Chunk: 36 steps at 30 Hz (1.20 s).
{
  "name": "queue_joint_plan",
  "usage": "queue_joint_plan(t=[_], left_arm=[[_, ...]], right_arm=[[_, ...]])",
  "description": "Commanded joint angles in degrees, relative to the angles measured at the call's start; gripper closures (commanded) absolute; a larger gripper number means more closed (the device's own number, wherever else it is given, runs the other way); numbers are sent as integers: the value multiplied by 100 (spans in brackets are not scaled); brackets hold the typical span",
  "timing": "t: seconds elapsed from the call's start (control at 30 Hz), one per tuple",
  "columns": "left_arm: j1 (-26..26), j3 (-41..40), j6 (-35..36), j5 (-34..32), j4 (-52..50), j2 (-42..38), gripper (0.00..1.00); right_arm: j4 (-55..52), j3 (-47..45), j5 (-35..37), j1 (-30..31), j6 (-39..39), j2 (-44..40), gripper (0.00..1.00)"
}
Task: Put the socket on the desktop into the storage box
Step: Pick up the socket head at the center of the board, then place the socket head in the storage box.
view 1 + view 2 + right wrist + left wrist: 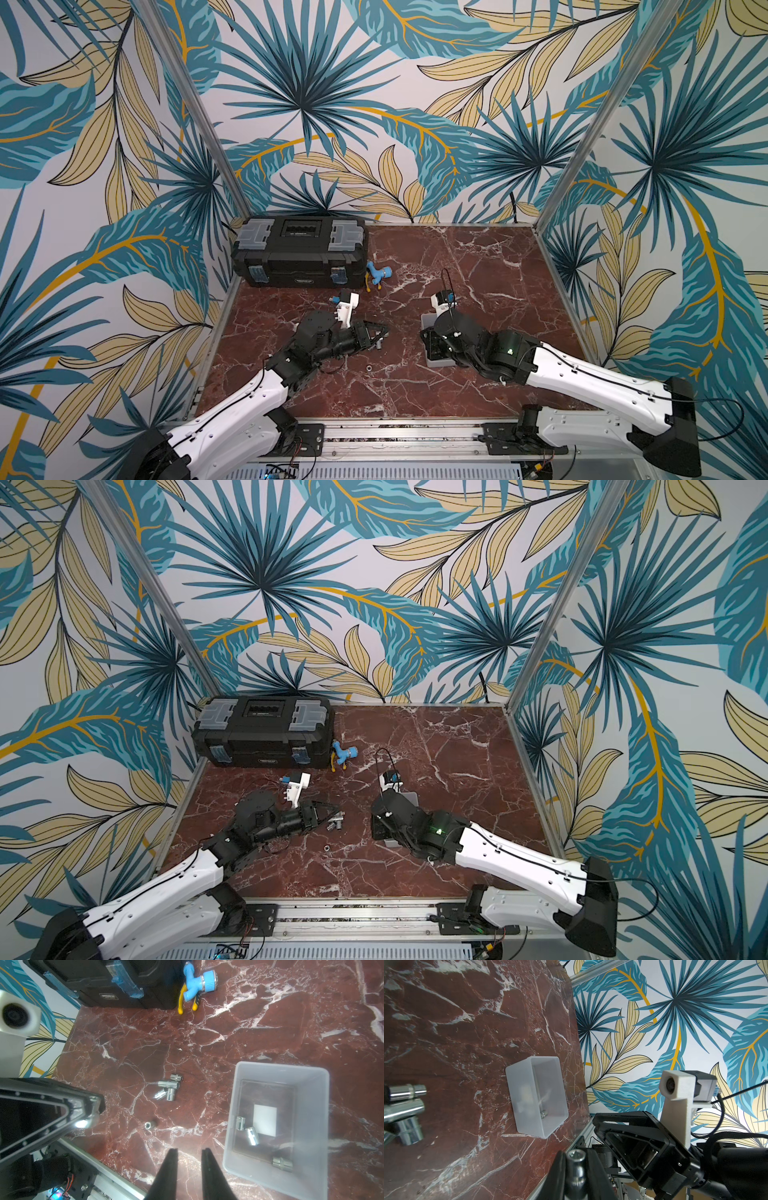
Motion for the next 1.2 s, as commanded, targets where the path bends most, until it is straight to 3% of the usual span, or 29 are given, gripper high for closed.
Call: queue_joint_plan(t=[0.0, 0.2, 0.43, 0.77, 0.93, 1.17], left_arm=[[20, 25, -14, 128, 276, 43, 100], [11, 117, 101, 62, -172, 42, 100], [-137, 498, 502, -91, -741, 153, 100], [-1316, 1216, 947, -934, -385, 1402, 100], [-1538, 1748, 1182, -890, -507, 1920, 100], [-1789, 1763, 1320, -1219, -450, 2000, 100]], right_arm=[[-298, -98, 552, 19, -62, -83, 73], [-921, -25, 1059, -102, 241, 58, 73], [-998, -285, 818, -562, 346, -123, 72], [-1033, -444, 660, -1031, 92, -446, 70], [-803, -587, 531, -1044, 107, -829, 70], [-786, -661, 197, -1044, 333, -1078, 70]])
